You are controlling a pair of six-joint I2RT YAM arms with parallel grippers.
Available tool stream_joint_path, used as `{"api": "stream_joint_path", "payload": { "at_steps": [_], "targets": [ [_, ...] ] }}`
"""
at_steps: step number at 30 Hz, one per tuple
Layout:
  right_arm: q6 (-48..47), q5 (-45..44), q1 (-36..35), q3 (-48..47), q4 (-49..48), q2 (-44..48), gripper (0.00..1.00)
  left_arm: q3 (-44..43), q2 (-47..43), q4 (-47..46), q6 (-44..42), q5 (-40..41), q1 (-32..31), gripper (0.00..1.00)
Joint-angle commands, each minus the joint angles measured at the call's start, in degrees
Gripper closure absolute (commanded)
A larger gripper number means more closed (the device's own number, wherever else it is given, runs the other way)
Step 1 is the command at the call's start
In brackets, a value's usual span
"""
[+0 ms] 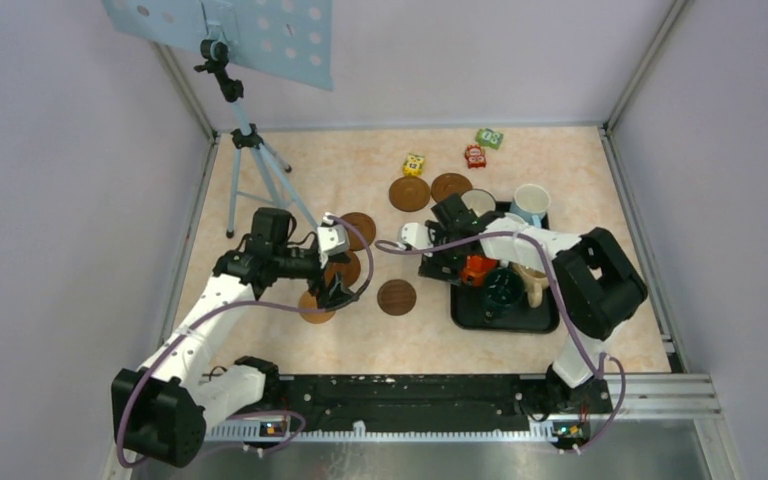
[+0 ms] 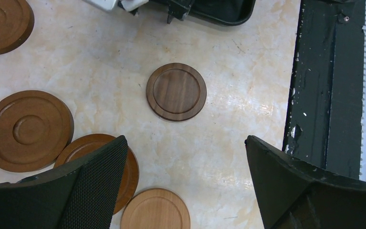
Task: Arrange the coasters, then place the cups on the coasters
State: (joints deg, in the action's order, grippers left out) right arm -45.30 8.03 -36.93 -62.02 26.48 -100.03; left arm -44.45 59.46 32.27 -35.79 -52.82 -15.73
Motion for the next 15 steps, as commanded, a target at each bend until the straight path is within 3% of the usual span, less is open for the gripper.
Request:
{"api": "stream_joint_path", "payload": {
  "at_steps": [1,15],
  "targets": [
    [-2.2,-7.2,5.4,4.5,9.8,1.6,0.2,-0.2,0.8,-2.8,0.6,-0.5,0.3,0.01],
    [-14.6,-10.1,10.8,11.3,13.4,8.9,0.2,0.1,4.1,-4.4,-0.1,0.6,0.2,0.01]
  ]
}}
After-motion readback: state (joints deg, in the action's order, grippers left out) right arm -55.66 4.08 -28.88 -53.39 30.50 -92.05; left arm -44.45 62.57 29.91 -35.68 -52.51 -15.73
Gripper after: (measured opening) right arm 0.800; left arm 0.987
